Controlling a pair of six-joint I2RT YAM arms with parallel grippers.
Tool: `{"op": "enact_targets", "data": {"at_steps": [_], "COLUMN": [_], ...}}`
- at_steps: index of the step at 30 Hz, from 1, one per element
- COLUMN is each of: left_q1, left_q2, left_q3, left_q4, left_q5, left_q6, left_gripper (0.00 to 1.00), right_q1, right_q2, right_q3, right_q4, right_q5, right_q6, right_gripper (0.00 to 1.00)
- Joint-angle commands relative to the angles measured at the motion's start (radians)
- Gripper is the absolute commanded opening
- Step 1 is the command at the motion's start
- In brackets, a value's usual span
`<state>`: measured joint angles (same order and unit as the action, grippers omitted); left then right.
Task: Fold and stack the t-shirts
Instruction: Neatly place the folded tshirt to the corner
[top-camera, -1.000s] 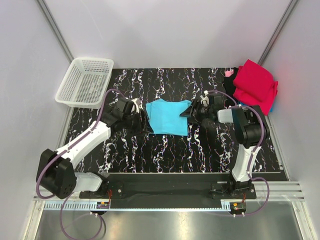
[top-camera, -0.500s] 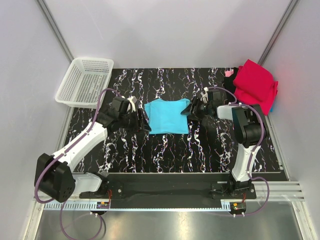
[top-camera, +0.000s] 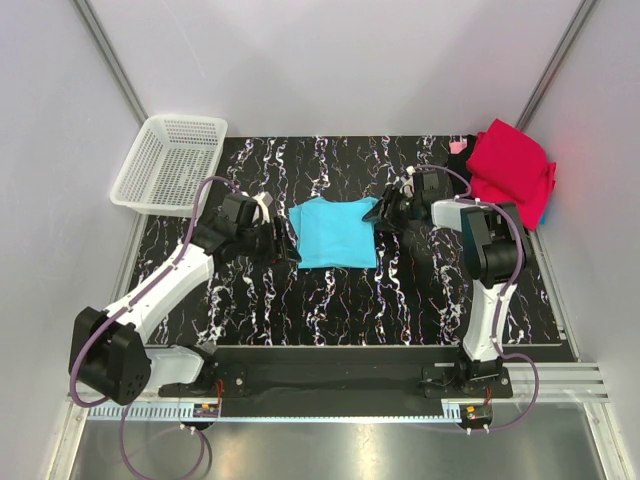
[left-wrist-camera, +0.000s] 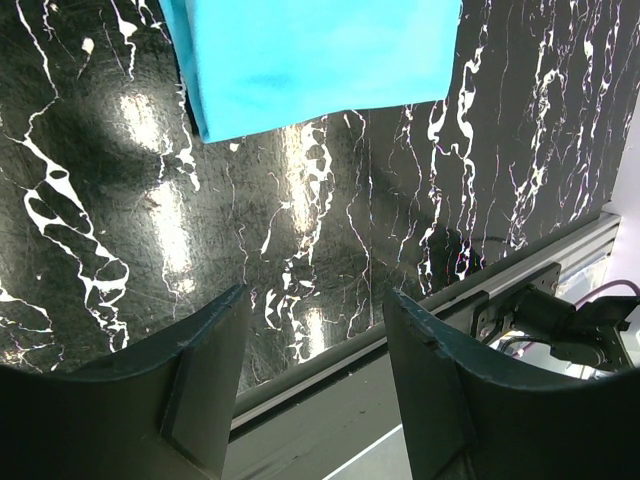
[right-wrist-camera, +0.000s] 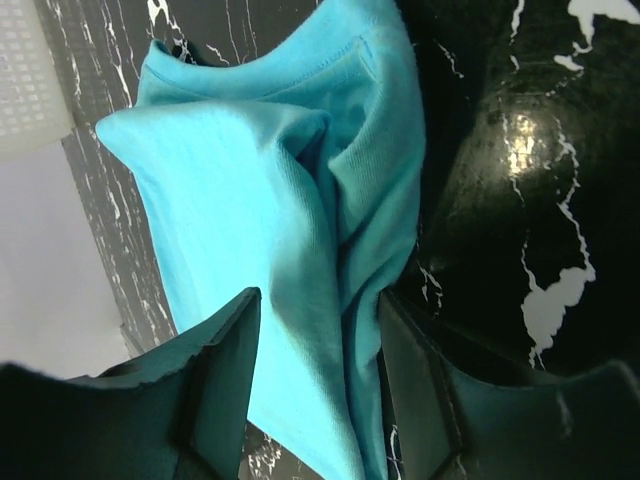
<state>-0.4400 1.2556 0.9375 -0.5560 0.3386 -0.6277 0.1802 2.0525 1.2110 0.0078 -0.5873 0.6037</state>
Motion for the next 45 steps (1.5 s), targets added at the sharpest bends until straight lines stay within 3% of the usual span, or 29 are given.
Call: {"op": "enact_targets", "data": {"at_steps": [1,17,21,24,25,28,34,40,45], "left_q1": [0.014,0.027,0.029,0.03,0.03,0.03,0.04,0.043,0.047], "left_q2": [-0.025,-0.047,-0.053,-0.059,-0.061,-0.065,-0.084,-0.088,-0.084], "left_q3": [-0.016,-0.016,-0.019,-0.022,-0.023,-0.026,-0.035,-0.04,-0.04], "left_q4": [0.024,0.016,0.013,0.011,0.01,0.004,-0.002,-0.004,-0.002], "left_q5": [0.036,0.043,0.04,0.037,0.036,0.034,0.03,0.03,0.03], "left_q6": [0.019,0.019,0.019,0.02,0.022,0.023,0.026,0.028,0.028], "left_gripper": [0.6,0.61,0.61,0.61,0.61,0.61,0.61,0.61,0.61], "right_q1": [0.001,0.022,0.03,0.031,0.031,0.031,0.034,0.041,0.045], "right_q2": [0.058,0.035,0.061,0.081,0.084,0.077,0.015,-0.04,-0.074], "right_q3": [0.008,-0.033,-0.022,-0.01,-0.007,-0.008,0.025,0.174,0.289], "right_q4": [-0.039,-0.13,-0.131,-0.134,-0.132,-0.134,-0.273,-0.563,-0.655], "right_q5": [-0.022,-0.114,-0.152,-0.186,-0.189,-0.172,-0.022,0.395,0.518], "right_q6": [-0.018,-0.053,-0.062,-0.067,-0.065,-0.064,-0.13,-0.22,-0.275], "right_gripper": [0.58,0.5,0.41,0.19,0.0,0.0,0.0,0.0,0.0]}}
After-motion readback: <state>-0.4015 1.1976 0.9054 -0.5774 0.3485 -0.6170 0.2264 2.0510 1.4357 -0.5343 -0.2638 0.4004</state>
